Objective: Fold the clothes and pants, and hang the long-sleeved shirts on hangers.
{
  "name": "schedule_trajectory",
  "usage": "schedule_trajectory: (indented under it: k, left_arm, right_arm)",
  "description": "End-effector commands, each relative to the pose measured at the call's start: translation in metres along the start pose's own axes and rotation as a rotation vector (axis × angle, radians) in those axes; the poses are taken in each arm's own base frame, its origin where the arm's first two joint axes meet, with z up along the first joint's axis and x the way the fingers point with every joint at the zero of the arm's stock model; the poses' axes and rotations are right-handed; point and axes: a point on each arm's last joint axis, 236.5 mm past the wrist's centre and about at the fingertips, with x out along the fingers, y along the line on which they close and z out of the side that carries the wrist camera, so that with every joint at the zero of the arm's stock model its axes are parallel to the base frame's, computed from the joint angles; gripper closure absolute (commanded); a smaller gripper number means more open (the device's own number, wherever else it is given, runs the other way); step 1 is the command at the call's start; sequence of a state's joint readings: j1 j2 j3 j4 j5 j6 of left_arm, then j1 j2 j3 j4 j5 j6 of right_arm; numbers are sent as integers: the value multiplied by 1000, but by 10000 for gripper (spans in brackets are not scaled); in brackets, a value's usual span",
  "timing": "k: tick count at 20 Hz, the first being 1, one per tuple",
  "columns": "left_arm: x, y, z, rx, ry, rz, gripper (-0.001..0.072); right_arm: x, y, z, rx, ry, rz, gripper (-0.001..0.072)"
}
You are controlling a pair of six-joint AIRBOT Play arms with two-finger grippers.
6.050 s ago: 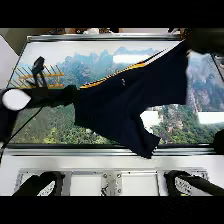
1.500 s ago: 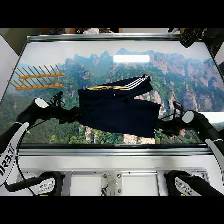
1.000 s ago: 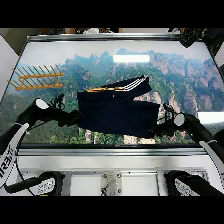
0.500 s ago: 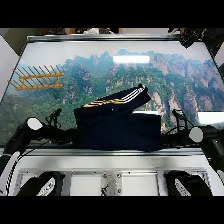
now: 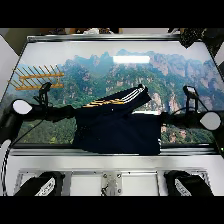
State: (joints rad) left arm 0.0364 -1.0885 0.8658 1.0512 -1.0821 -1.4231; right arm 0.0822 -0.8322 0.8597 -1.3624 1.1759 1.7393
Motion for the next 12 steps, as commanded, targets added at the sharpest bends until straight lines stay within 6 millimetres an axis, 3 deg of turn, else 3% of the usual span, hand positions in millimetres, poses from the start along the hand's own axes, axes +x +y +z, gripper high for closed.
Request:
schedule_trajectory:
  k: [1,6,9,11,12]
  left_arm:
    - [45,24,28,-33,50,26,35]
    - [86,40,40,-71,134,26,35]
    - [96,45,43,-82,138,29,35]
    - [98,47,45,-82,132,35,35]
    - [98,47,46,-81,128,36,36]
  right_arm:
    - [17,10,58,-34,-41,3,60]
    - [113,11,126,10,28,0,60]
    - [163,22,137,69,95,57,60]
    - [184,35,139,125,125,121,61]
    - [192,41,140,140,125,152,104]
